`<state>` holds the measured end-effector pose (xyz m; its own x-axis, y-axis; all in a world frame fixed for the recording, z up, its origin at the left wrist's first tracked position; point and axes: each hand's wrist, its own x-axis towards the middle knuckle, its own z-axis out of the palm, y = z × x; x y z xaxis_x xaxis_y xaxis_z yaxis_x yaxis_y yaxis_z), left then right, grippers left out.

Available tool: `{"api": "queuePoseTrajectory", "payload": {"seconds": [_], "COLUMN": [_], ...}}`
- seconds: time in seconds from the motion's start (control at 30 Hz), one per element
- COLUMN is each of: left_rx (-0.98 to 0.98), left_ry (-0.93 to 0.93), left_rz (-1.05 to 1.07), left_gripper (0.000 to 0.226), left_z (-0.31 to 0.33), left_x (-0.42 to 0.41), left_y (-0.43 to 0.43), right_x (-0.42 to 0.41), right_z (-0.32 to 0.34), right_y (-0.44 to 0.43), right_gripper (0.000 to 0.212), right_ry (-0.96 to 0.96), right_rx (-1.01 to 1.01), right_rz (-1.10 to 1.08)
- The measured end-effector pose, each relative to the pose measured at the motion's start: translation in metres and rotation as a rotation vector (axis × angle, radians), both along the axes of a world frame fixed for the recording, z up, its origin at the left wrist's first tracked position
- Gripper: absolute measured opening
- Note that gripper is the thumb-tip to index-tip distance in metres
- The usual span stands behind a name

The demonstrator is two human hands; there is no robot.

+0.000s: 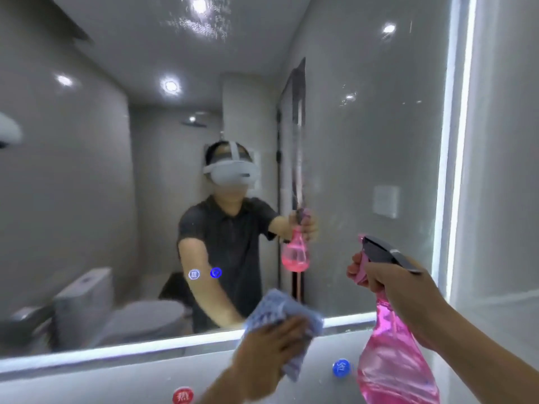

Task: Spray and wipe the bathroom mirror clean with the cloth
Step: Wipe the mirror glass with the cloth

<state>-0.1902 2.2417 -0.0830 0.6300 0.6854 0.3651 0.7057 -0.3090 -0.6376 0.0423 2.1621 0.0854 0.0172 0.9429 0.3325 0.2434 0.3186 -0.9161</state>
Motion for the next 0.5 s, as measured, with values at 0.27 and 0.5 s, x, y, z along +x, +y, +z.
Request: {"api": "queuePoseTrajectory", "payload": {"seconds": [0.27,0.5], "left_rx": [0.548,0.658], "left_ry": [-0.505,-1.005], "left_rz": [0.082,0.198], "left_gripper": [0.073,0.068], "left_z": [0.17,0.384], "left_x": [-0.052,0.033], "left_y": [-0.001,0.018], "right_x": [0.046,0.056], "right_z": [0.003,0.024], "right_y": [0.032,0.041], "right_gripper": [0.006,0.021], "right_ry": [-0.001,0.023], "right_rx": [0.009,0.055], "right_rz": [0.127,0.181]}}
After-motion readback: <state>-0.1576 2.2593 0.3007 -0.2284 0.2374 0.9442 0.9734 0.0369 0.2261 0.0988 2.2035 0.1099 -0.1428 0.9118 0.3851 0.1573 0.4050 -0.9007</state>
